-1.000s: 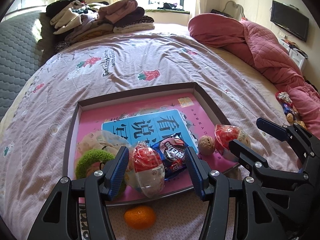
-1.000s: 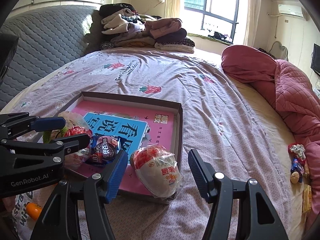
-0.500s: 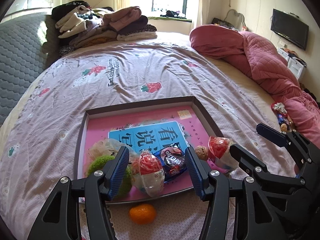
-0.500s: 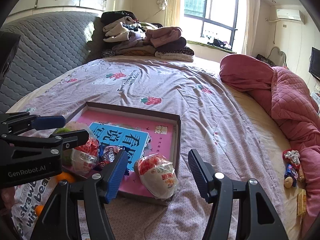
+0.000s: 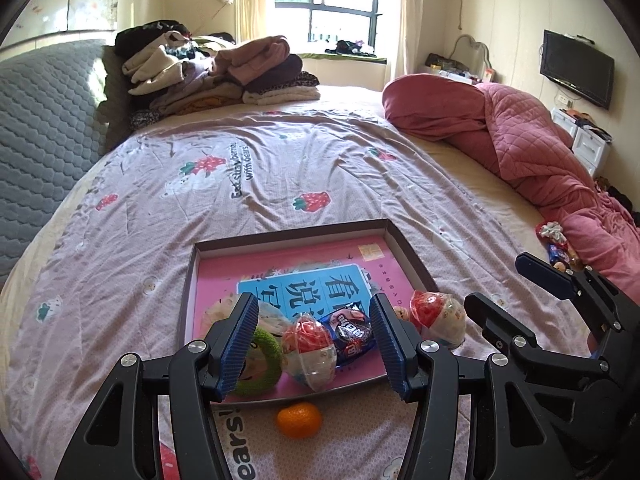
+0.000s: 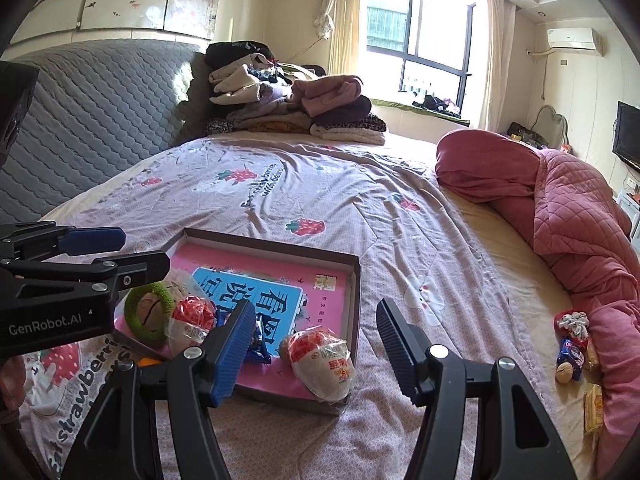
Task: Organize objects
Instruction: 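Withdraw both tools from the tray toward the two oranges on the sheet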
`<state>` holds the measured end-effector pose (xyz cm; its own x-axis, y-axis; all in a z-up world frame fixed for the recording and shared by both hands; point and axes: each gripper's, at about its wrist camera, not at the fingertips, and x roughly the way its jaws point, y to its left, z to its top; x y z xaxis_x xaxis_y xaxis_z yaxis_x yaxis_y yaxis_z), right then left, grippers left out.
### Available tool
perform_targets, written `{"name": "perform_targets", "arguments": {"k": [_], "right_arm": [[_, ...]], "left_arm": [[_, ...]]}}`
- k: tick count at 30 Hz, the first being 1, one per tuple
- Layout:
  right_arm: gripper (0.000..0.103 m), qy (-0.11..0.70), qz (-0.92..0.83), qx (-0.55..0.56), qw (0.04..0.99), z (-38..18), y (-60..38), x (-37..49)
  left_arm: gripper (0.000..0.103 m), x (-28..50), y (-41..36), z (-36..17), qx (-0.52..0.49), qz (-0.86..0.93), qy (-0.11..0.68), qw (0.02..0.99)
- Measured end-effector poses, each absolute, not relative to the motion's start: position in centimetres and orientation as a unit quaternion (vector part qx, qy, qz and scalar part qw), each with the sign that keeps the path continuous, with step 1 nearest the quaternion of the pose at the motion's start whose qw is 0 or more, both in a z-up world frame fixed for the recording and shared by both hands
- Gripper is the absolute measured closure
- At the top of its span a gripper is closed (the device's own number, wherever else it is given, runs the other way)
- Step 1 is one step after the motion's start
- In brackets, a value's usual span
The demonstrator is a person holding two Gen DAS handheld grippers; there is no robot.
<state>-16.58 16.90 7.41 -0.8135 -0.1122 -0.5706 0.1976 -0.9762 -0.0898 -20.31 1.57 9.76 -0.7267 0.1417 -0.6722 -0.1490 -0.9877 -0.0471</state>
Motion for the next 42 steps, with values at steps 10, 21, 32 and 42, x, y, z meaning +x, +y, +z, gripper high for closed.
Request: {"name": "perform_targets", "arguments": {"k": [10, 21, 32, 42], "right_arm": [[0.04, 0.078, -0.954, 0.276, 0.09, 9.2, 15.8, -14.5], [0.04, 0.08, -0.956, 0.261, 0.102, 10.4, 14.3, -12.0], [0.04, 0.074, -0.957, 0.258, 0.113, 10.6, 13.7, -9.3], [0.04, 0.059, -0.958, 0.255, 0.116, 10.4, 14.1, -6.5]], "left_arm": [[0.044, -17.7, 0.6, 11.2, -0.348, 0.935, 0.005, 0.072], [0.044, -14.4, -1.2, 11.7, -0.339, 0.939, 0.001, 0.064], [0.044, -11.1, -1.9, 11.6, -0.334, 0.941, 0.0, 0.05], [0.044, -8.2, -1.8, 10.9, -0.333, 0.941, 0.0, 0.053]]}}
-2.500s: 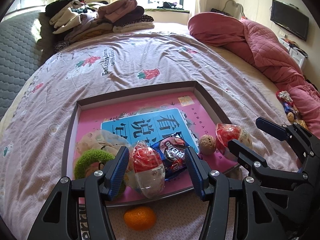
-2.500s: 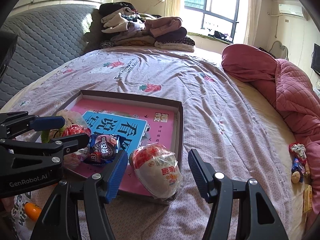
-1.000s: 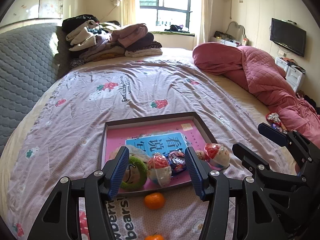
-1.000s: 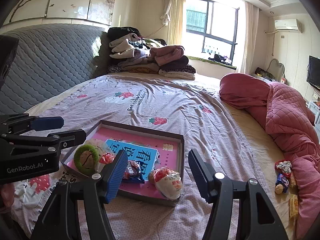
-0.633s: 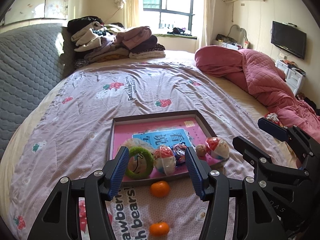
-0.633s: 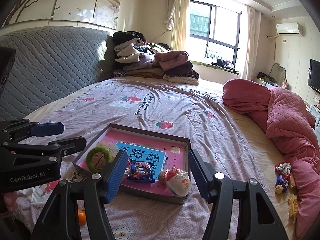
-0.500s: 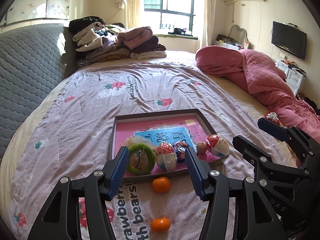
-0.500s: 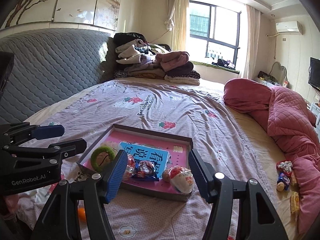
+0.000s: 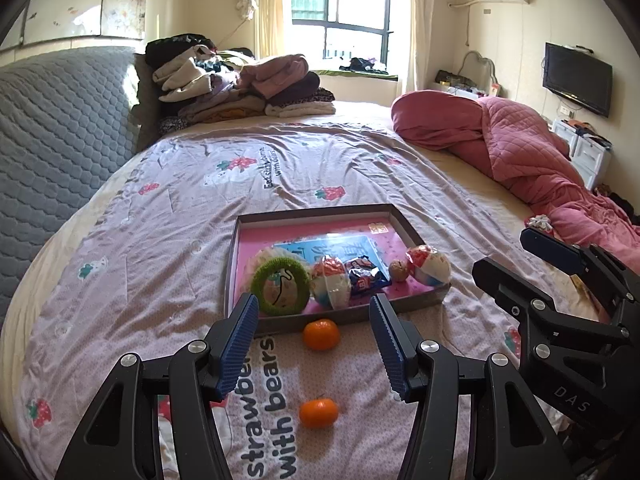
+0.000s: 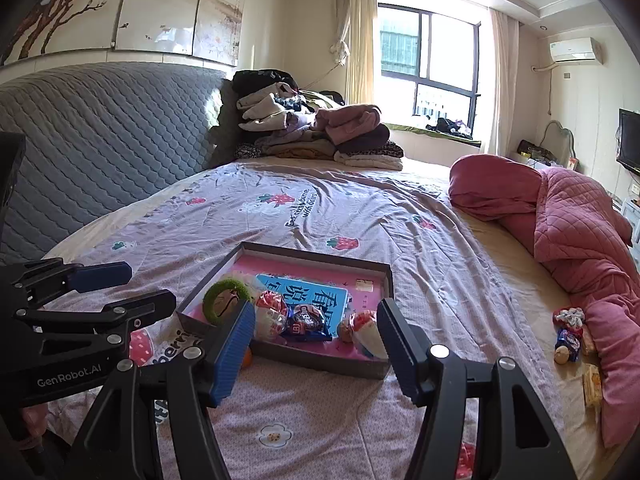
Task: Organize objects
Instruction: 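Withdraw both tools from the tray toward the two oranges on the sheet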
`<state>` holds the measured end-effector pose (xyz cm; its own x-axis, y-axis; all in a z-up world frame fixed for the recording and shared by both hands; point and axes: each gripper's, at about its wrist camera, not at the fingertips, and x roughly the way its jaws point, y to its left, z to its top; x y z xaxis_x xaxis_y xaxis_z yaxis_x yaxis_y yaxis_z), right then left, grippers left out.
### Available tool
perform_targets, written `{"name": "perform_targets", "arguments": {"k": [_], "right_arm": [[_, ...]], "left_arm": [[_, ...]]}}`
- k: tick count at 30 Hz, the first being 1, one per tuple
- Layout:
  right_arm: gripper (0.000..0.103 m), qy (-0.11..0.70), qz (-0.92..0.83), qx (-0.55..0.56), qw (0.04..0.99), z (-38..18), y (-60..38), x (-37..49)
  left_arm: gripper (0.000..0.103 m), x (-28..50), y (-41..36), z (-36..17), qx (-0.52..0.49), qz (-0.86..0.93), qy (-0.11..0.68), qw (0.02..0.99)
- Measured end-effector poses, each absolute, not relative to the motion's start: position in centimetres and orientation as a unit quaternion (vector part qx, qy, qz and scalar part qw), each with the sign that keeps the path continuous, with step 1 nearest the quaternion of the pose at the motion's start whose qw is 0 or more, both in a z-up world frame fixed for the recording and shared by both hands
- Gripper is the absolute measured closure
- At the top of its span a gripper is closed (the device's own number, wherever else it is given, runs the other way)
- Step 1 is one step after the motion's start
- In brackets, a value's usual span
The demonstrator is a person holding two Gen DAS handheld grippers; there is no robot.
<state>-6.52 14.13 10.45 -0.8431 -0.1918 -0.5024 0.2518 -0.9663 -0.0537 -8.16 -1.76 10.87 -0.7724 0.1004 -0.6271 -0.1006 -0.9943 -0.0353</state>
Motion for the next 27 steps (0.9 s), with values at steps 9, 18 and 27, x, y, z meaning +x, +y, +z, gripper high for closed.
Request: {"name": "perform_targets", "arguments": {"k": [9, 18, 27], "right_arm": [[0.038, 0.065, -0.958, 0.252, 0.118, 10.5, 13.9, -4.4], [0.038, 0.072, -0.954, 0.262, 0.128, 9.5, 13.2, -3.3], [0.038, 0.074, -0.948, 0.277, 0.138, 8.1, 12.7, -2.8]], "left_arm": [[0.044, -5.8, -1.8, 10.0, -0.334, 0.941, 0.004, 0.051], [0.044, -4.0, -2.4, 7.8, -0.352, 0.935, 0.012, 0.041], [0.044, -2.9, -2.8, 5.1, -0.373, 0.927, 0.015, 0.033]]}}
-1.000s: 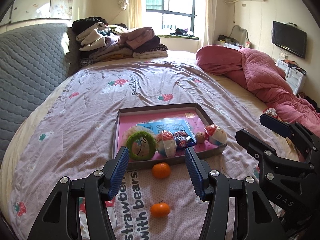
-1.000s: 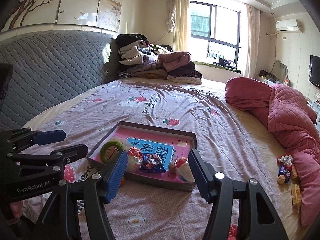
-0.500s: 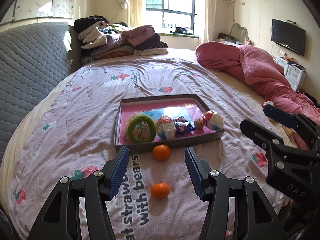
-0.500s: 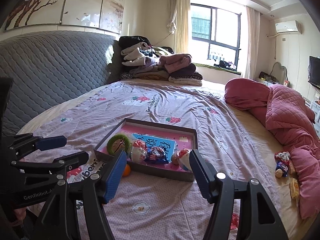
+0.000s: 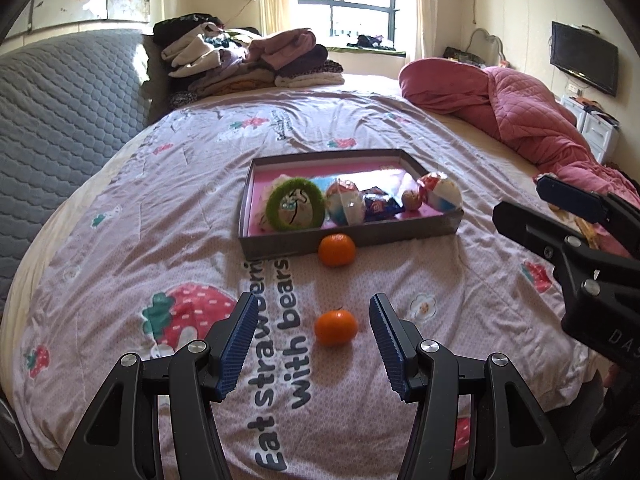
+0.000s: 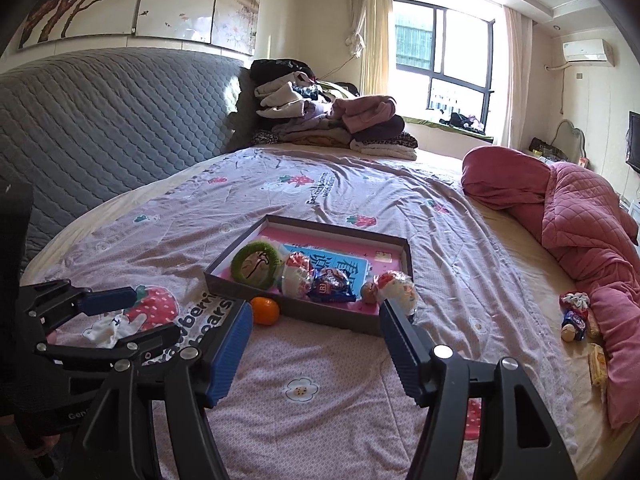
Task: Organize objects
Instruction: 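Withdraw both tools from the tray toward the two oranges on the sheet, then close left tool on one orange while right tool grasps the other orange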
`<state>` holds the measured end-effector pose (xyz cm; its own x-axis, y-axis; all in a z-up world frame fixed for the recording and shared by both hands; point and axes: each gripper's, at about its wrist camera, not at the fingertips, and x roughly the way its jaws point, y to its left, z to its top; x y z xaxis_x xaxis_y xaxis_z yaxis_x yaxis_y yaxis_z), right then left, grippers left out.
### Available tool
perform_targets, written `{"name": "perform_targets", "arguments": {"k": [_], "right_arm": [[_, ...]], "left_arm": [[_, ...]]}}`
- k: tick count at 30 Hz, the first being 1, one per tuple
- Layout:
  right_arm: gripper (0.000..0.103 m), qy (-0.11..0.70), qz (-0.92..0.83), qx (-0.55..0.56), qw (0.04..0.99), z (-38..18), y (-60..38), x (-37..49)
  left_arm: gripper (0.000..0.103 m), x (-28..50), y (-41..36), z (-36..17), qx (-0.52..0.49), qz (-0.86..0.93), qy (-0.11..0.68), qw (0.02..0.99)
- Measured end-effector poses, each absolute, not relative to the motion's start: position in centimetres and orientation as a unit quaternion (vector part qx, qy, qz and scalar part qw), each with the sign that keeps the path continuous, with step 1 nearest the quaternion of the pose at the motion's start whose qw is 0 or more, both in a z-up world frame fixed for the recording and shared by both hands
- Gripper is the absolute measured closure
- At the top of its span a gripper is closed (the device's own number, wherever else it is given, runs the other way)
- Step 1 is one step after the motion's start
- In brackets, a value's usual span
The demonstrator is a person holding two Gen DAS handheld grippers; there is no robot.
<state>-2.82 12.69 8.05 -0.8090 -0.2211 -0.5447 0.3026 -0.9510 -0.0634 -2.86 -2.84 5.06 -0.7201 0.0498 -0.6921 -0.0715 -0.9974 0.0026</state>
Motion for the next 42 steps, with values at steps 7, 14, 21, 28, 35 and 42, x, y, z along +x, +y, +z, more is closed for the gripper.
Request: {"name": "perform_targets", "arguments": {"k": [7, 14, 21, 28, 35, 42], "right_arm": [[0.038, 0.077, -0.942, 0.294, 0.145, 6.1, 11.9, -3.2], [0.038, 0.077, -0.934, 0.314, 0.152, 4.1, 11.1, -4.4], [0.038, 0.076, -0.927, 0.334, 0.154, 2.2, 10.6, -6.5], [0.038, 0.078, -0.917, 0.356, 0.164, 0.2, 9.5, -8.8], [0.038, 0.075, -0.91, 0.369, 0.175, -1.1, 8.5, -10.8], [0.038, 0.069, -0.9, 0.387, 0.189, -2.5, 7.5, -13.3]], "left_arm": [[0.044, -2.5, -2.9, 2.1, -0.394, 0.918, 0.02, 0.033], [0.044, -3.0, -2.6, -0.5, -0.413, 0.91, 0.023, 0.043], [0.044, -4.4, -2.6, -2.1, -0.418, 0.906, 0.006, 0.066], [0.044, -6.0, -3.0, -3.1, -0.425, 0.902, -0.001, 0.071], [0.044, -7.1, -2.9, -3.7, -0.424, 0.903, 0.001, 0.077], [0.044, -8.1, -3.2, -4.2, -0.421, 0.902, -0.013, 0.089]]}}
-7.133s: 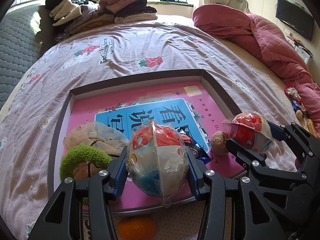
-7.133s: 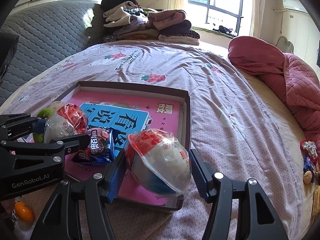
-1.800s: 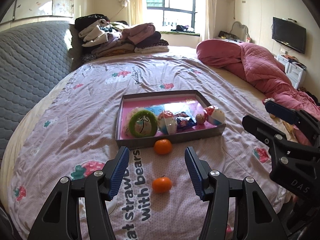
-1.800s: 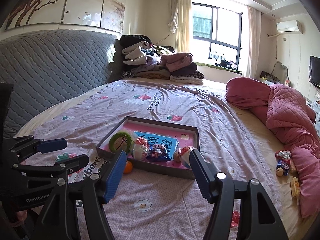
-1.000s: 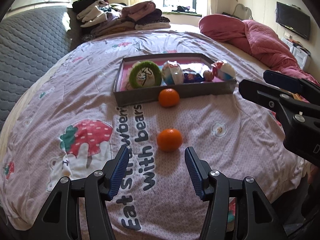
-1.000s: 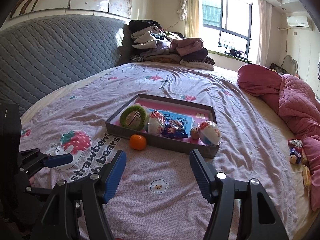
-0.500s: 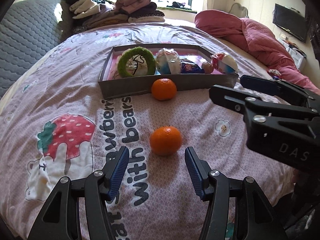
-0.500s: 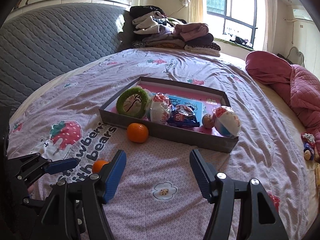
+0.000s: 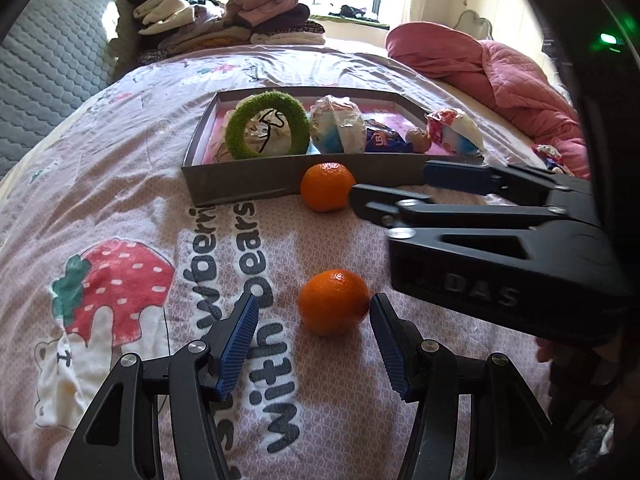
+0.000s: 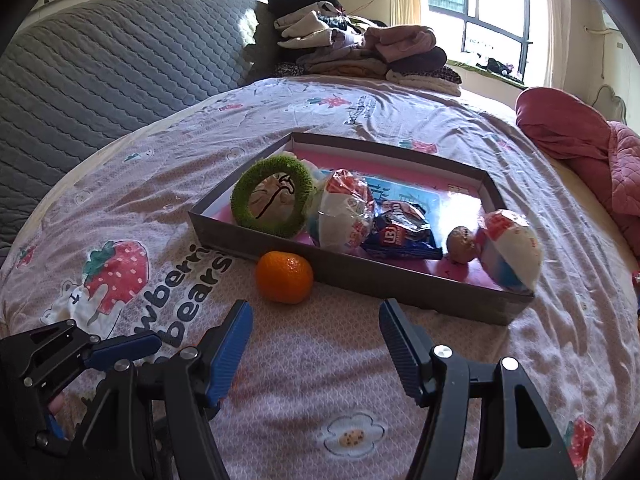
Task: Organize objects
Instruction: 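Close left tool on one orange while right tool grasps the other orange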
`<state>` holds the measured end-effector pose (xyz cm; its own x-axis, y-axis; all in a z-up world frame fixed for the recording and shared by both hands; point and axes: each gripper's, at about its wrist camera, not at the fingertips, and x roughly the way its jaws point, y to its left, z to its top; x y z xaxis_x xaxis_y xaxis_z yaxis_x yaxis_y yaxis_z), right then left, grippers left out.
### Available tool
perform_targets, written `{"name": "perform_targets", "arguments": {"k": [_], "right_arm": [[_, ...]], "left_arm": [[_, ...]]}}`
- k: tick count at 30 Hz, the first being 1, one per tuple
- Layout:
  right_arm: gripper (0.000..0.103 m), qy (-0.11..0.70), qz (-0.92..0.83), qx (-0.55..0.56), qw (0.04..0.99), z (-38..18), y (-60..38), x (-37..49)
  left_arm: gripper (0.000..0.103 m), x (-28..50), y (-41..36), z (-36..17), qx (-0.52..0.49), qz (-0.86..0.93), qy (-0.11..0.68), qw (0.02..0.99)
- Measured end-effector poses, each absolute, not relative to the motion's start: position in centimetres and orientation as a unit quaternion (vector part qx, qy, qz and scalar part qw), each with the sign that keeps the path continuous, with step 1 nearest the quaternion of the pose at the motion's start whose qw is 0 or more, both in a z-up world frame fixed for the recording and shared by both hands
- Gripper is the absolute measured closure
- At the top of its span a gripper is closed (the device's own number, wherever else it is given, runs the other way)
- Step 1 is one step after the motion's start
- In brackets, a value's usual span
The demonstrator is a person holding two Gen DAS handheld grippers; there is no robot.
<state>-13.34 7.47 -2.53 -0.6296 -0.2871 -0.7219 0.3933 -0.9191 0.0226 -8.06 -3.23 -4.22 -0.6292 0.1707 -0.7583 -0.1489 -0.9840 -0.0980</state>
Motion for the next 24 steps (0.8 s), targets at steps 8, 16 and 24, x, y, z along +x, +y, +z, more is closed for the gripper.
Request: {"name": "perform_targets", "arguments": {"k": [8, 16, 24], "right_arm": [[0.038, 0.045, -0.884, 0.415, 0.21, -4.1, 6.4, -16.2], [0.039, 0.031, -0.871, 0.434, 0.227, -5.1, 5.4, -17.6], [0.063, -0.007, -0.866, 0.439, 0.242, -5.4, 6.2, -18.1]], "left_arm": [[0.044, -8.9, -3.1, -5.2, -0.432, 0.895, -0.016, 0.109], [0.06, -9.8, -3.1, -5.4, -0.428, 0.897, -0.011, 0.105], [0.065, -10.1, -2.7, -5.4, -0.431, 0.896, -0.004, 0.105]]}}
